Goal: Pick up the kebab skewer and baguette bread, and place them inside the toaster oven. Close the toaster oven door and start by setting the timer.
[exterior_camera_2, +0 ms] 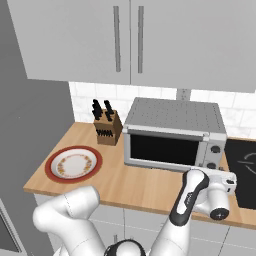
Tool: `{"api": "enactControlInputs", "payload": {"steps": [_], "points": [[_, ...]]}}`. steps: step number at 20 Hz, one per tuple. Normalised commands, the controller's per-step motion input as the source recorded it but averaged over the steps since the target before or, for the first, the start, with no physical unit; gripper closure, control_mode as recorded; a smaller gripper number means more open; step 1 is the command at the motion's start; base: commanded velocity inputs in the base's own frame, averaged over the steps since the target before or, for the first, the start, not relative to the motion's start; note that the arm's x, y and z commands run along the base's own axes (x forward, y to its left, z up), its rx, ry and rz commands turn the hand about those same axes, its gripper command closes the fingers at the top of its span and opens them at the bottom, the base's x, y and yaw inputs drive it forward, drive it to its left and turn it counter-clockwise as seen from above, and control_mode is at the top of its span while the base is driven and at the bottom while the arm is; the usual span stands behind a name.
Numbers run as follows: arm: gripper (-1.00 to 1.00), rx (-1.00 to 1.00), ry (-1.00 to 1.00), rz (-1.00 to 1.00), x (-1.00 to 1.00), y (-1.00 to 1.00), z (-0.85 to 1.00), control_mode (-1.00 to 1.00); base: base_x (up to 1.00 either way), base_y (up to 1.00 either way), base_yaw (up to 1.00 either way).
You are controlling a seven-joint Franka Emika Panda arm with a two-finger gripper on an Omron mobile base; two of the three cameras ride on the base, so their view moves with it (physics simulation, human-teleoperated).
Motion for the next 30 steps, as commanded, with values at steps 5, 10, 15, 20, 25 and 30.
{"api": "enactControlInputs", "payload": {"steps": [5, 10, 15, 20, 25, 30], "points": [[-1.0, 0.0, 0.0, 0.0, 0.0, 0.0, 0.0, -1.0, 0.0, 0.0, 0.0], [-1.0, 0.0, 0.0, 0.0, 0.0, 0.0, 0.0, -1.0, 0.0, 0.0, 0.0], [1.0, 0.0, 0.0, 0.0, 0.0, 0.0, 0.0, -1.0, 0.0, 0.0, 0.0], [1.0, 0.0, 0.0, 0.0, 0.0, 0.0, 0.0, -1.0, 0.0, 0.0, 0.0], [1.0, 0.0, 0.0, 0.0, 0.0, 0.0, 0.0, -1.0, 0.0, 0.0, 0.0], [1.0, 0.0, 0.0, 0.0, 0.0, 0.0, 0.0, -1.0, 0.0, 0.0, 0.0]]}}
